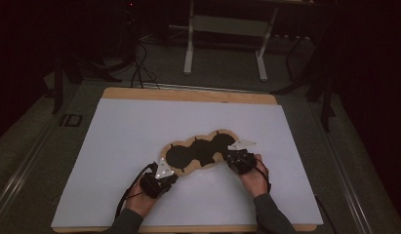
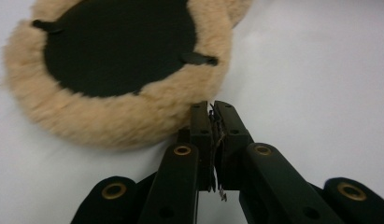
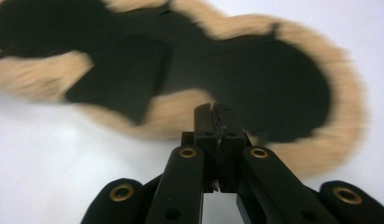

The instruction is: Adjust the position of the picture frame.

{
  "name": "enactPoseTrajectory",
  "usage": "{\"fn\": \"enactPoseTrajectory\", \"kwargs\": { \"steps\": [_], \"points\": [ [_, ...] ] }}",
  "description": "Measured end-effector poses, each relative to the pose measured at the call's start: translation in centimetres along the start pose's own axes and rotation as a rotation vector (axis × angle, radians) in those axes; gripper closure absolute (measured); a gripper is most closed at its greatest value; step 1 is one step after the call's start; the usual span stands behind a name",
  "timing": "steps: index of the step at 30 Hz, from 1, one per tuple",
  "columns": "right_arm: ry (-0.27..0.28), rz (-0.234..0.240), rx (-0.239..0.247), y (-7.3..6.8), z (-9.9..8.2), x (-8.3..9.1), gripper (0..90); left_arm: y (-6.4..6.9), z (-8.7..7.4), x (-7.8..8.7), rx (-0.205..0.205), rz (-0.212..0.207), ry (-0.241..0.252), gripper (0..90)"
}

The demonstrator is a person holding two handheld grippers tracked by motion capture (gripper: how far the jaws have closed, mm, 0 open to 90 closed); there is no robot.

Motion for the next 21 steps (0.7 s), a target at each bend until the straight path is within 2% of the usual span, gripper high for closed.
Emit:
{"fn": "enactPoseTrajectory", "kwargs": {
  "steps": [2,5,10,12,15,19,21],
  "points": [
    [0.015,-0.034,-0.039,1.2,0.0,0.2,87.2,0.2,0.1,-0.3,-0.010,0.000,-0.007,87.3],
    [0.046,-0.065,-0.130,3.1,-0.2,0.5,85.2,0.5,0.3,-0.7,-0.019,0.002,-0.005,87.3],
    [0.057,-0.109,-0.189,4.7,-0.5,0.3,77.1,0.6,0.6,-1.0,-0.026,0.003,0.000,87.8],
    [0.063,-0.116,-0.211,5.1,-0.5,0.2,72.6,0.7,0.6,-1.0,-0.026,0.007,0.002,87.8],
    [0.063,-0.100,-0.242,5.5,-0.3,-0.2,71.4,0.7,0.6,-1.1,-0.029,0.008,0.003,87.8],
    [0.057,-0.096,-0.270,5.9,0.0,-0.3,73.9,0.6,0.7,-1.1,-0.026,0.015,-0.002,88.5],
    [0.056,-0.091,-0.280,6.0,0.0,-0.3,74.8,0.5,0.7,-1.1,-0.012,0.013,-0.004,89.2]
  ]
}}
Point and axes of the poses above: each handheld gripper's, and its own axes: x roughly backward along the jaws, z roughly out of its top, y roughly to its right, the point moved 2 cm from there along -x, roughly forward along the jaws, and after that the axes turned 11 degrees about z, right-handed, at the moved point
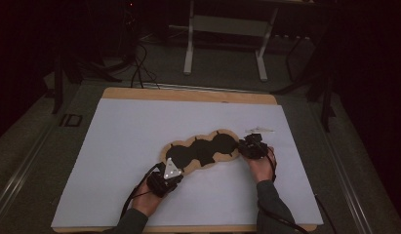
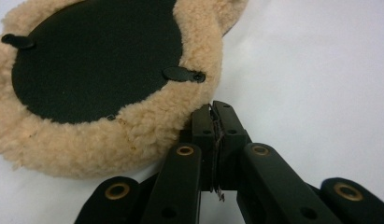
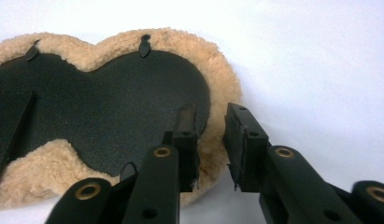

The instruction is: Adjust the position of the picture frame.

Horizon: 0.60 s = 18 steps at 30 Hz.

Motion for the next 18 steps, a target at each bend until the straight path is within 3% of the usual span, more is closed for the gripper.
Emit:
{"fn": "enactPoseTrajectory", "kwargs": {
  "steps": [7,8,18],
  "points": [
    [0.027,0.034,-0.090,1.0,0.1,-0.4,72.6,-0.4,-0.1,0.0,0.009,0.026,-0.009,89.6],
    [0.009,0.030,-0.096,1.1,0.1,-0.4,76.9,-0.6,-0.1,0.0,0.013,0.034,-0.011,89.6],
    [-0.002,0.032,-0.102,0.7,-0.3,-0.2,76.6,-2.2,-0.4,0.2,0.060,0.078,-0.027,89.7]
  ]
}}
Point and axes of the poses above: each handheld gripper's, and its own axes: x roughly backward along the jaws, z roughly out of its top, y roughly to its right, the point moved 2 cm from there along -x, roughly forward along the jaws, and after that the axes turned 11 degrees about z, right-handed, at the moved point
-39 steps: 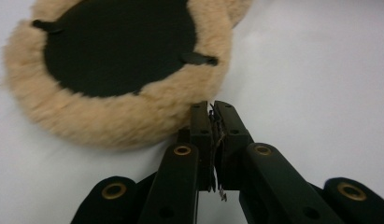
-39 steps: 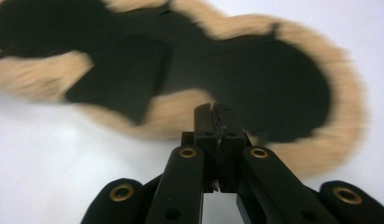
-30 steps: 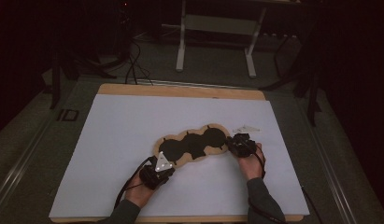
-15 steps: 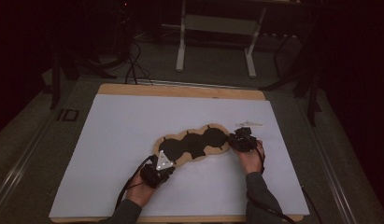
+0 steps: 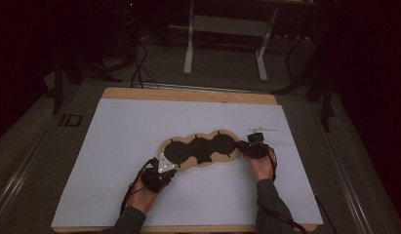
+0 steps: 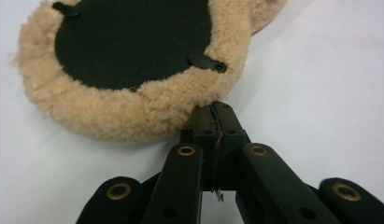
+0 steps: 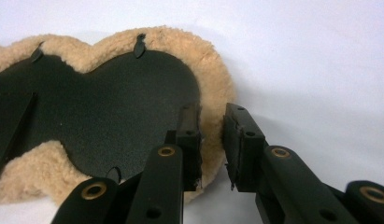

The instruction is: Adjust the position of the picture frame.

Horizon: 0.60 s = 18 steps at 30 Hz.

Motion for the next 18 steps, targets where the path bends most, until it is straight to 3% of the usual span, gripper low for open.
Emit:
{"fn": "enactPoseTrajectory", "kwargs": {
  "steps": [8,18],
  "points": [
    [0.005,0.007,-0.008,-0.4,-0.6,0.4,76.1,-1.2,-0.3,-0.1,0.043,0.045,-0.021,89.5],
    [0.001,-0.022,-0.004,-1.5,-1.2,0.7,75.5,-2.5,-0.5,-0.3,0.098,0.075,-0.033,88.7]
  ]
}}
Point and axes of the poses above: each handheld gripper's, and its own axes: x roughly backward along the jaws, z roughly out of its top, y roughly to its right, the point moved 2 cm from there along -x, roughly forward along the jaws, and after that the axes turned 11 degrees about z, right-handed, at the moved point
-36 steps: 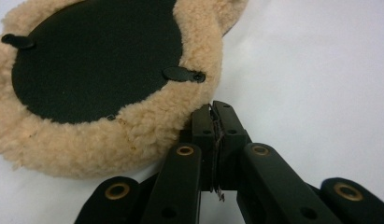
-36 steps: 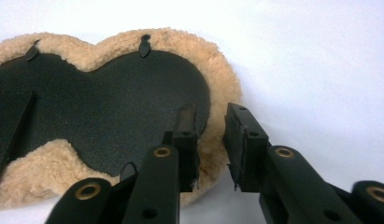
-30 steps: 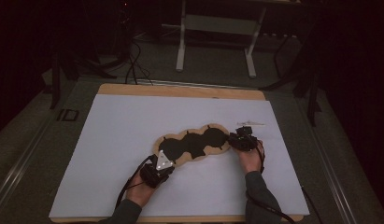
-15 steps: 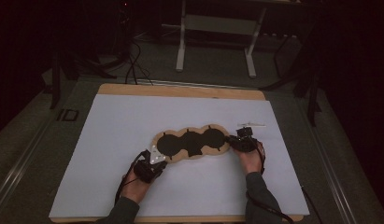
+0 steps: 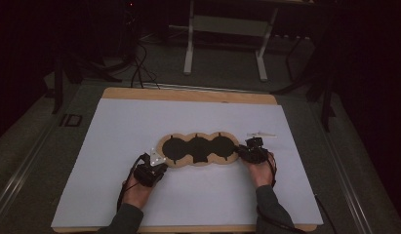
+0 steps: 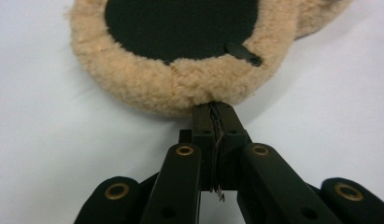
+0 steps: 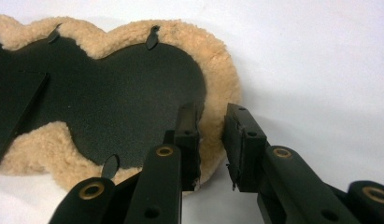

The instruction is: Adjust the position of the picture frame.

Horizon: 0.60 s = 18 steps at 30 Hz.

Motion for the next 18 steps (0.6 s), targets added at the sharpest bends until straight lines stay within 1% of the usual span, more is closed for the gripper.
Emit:
{"fn": "enactPoseTrajectory", "kwargs": {
  "steps": [4,6,8,10,13,14,16,18],
  "points": [
    [-0.002,-0.010,0.007,-0.4,-0.2,0.1,75.1,-0.6,0.0,-0.2,0.022,0.008,-0.002,88.2],
    [-0.009,-0.015,0.018,-0.6,-0.3,0.2,74.9,-0.8,0.1,-0.3,0.025,0.022,-0.001,88.1],
    [-0.011,-0.011,0.017,-0.8,-0.4,0.3,74.8,-0.9,0.1,-0.4,0.029,0.034,0.001,88.0],
    [-0.011,-0.003,0.019,-0.9,-0.5,0.4,75.6,-1.1,0.1,-0.5,0.036,0.035,-0.001,88.0],
    [-0.023,0.005,0.044,-1.0,-0.7,0.8,83.1,-1.2,0.1,-0.5,0.042,0.032,0.000,87.9],
    [-0.023,0.005,0.044,-1.0,-0.7,0.8,83.1,-1.2,0.1,-0.5,0.042,0.032,0.000,87.9],
    [-0.029,0.022,0.054,-0.9,-0.7,1.0,83.0,-1.1,0.1,-0.5,0.036,0.038,-0.001,87.7],
    [-0.033,0.027,0.052,-0.8,-0.6,1.0,82.7,-1.1,0.1,-0.4,0.037,0.036,-0.001,87.2]
  ]
}}
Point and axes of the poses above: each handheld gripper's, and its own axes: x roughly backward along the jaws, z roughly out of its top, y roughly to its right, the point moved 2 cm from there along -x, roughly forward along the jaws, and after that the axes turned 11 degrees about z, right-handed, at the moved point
